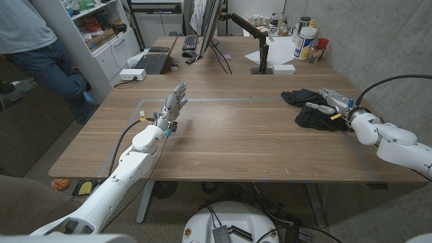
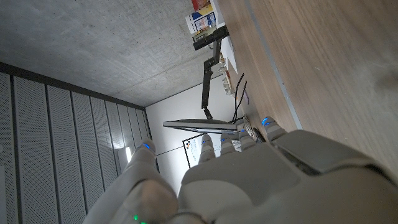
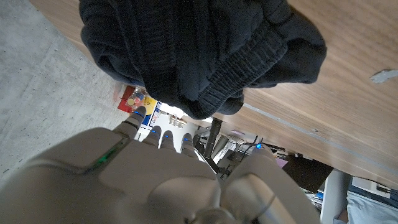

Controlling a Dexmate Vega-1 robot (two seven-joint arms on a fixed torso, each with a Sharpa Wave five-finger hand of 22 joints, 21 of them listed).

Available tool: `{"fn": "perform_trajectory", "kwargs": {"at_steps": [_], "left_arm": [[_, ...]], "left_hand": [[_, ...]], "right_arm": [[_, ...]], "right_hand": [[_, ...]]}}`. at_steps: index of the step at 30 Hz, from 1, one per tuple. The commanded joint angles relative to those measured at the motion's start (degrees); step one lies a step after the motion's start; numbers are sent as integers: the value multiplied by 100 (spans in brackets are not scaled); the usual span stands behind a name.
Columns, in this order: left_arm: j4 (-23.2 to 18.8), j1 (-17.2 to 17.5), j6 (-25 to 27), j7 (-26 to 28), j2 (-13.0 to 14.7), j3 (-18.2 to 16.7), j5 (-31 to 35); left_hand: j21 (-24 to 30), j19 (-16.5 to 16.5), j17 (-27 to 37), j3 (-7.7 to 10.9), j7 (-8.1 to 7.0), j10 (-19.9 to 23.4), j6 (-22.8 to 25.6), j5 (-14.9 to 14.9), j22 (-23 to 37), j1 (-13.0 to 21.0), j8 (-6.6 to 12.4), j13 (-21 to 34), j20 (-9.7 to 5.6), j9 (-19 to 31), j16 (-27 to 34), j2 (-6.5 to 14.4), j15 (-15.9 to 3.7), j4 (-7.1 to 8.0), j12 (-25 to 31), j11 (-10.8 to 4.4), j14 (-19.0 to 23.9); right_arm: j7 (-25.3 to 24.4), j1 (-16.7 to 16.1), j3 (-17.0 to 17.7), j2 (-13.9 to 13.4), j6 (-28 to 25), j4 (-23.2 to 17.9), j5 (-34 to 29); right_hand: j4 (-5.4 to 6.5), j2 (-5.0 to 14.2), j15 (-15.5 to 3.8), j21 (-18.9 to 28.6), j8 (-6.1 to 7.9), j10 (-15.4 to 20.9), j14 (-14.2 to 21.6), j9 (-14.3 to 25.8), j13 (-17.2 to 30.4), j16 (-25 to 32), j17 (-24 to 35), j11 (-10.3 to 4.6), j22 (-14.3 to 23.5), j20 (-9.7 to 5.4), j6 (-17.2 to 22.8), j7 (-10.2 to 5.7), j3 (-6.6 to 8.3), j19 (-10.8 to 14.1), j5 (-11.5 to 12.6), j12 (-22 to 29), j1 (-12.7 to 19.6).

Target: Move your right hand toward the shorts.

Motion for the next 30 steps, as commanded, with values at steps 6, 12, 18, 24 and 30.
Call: {"fn": "perform_trajectory", "kwargs": {"at_steps": [6,12,18,24,30], "left_arm": [[-19,-10,9,24,-17,33,23],[-60,4,22,51,-11,48,39],[-124,52,51,95,4,47,40],[-154,80,69,108,19,48,37],[-136,82,47,86,23,48,27]], "left_hand": [[23,-17,8,8,-8,-47,-16,26,26,23,6,14,-13,19,19,52,15,-39,31,-18,-332],[23,-19,7,5,-5,-40,-11,26,26,21,8,14,-14,19,22,53,17,-42,35,-13,-331],[24,-21,7,3,0,-50,-12,26,26,20,8,14,-12,19,22,55,23,-45,33,-18,-336],[25,-21,7,0,1,-47,-5,25,26,18,11,14,-13,19,26,56,24,-48,36,-19,-333],[27,-20,7,-3,1,-43,-3,25,26,16,11,14,-14,19,26,57,27,-51,40,-29,-338]], "right_arm": [[88,85,-68,-5,12,74,-118],[130,116,-88,-12,45,135,-138],[167,152,-124,11,87,222,-150],[185,155,-135,29,79,255,-132],[180,163,-151,50,36,279,-145]], "right_hand": [[-19,40,-27,4,12,-92,-462,21,22,24,7,5,14,13,-37,-6,-14,19,5,20,-6],[-21,41,-25,-2,15,-85,-466,22,22,22,6,1,14,11,-31,-6,-15,4,5,23,-5],[-22,43,-24,-6,17,-73,-470,22,22,20,6,12,14,18,-29,-8,-17,-5,5,28,-5],[-24,44,-24,-5,18,-67,-467,22,22,21,6,12,14,22,-28,-8,-18,-4,5,30,-4],[-26,46,-24,-5,18,-64,-469,22,22,21,6,1,14,20,-30,-9,-19,-5,5,31,-3]]}}
